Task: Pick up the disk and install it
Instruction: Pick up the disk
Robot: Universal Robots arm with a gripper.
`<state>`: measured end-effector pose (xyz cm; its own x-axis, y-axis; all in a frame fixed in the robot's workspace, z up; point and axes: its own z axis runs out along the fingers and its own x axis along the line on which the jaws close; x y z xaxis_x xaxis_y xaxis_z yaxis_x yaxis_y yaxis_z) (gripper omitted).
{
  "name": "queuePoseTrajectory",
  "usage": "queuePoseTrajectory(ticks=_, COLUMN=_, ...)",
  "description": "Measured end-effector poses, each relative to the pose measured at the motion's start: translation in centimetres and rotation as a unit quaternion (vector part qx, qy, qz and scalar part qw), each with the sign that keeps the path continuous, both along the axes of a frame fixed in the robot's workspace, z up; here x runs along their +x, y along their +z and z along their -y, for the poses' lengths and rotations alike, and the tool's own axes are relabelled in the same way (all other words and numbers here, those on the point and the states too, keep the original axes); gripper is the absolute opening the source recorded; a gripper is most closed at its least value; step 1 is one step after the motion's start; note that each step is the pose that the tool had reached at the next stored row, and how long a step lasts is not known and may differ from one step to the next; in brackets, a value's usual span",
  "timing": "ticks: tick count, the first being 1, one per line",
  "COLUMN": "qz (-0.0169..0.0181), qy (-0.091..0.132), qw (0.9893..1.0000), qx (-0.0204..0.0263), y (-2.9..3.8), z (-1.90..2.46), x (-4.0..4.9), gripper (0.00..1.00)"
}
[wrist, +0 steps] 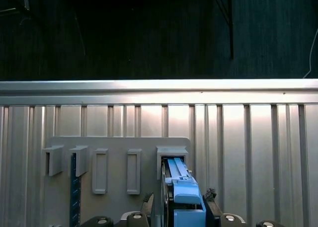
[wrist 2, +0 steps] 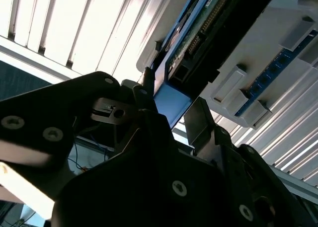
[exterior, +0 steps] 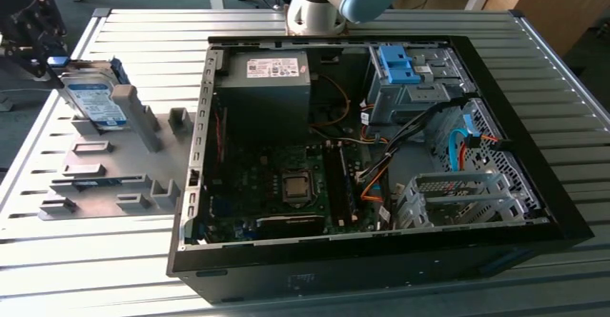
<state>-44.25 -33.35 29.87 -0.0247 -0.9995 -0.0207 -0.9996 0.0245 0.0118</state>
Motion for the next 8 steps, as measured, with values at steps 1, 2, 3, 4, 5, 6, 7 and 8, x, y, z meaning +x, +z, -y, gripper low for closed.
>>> queuePoseTrajectory(ticks=1, qz=0.0, qy=0.0, qw=1.0, qx=0.0, y=-0.01, z=0.0, x=0.0, gripper=0.55)
queuePoseTrajectory(ticks=2, qz=0.0001, qy=0.0, qw=1.0, qx=0.0, y=-0.03, z=0.0, x=0.0, gripper=0.47)
queuePoseTrajectory(ticks=3, qz=0.0002, qy=0.0, qw=1.0, qx=0.0001, y=-0.07, z=-0.01, x=0.01, gripper=0.47)
queuePoseTrajectory(ticks=4, qz=0.0003, qy=-0.002, qw=1.0, qx=0.0001, y=-0.11, z=-0.03, x=0.01, gripper=0.47)
queuePoseTrajectory(ticks=5, qz=0.0003, qy=-0.003, qw=1.0, qx=0.0001, y=-0.18, z=-0.03, x=0.01, gripper=0.47)
queuePoseTrajectory(ticks=6, qz=0.0002, qy=-0.005, qw=1.0, qx=0.0001, y=-0.26, z=-0.05, x=0.0, gripper=0.47)
queuePoseTrajectory(ticks=7, qz=0.0002, qy=-0.006, qw=1.0, qx=0.0001, y=-0.34, z=-0.05, x=0.0, gripper=0.47)
queuePoseTrajectory(ticks=8, qz=0.0001, qy=-0.007, qw=1.0, qx=0.0001, y=-0.42, z=-0.05, x=0.0, gripper=0.47)
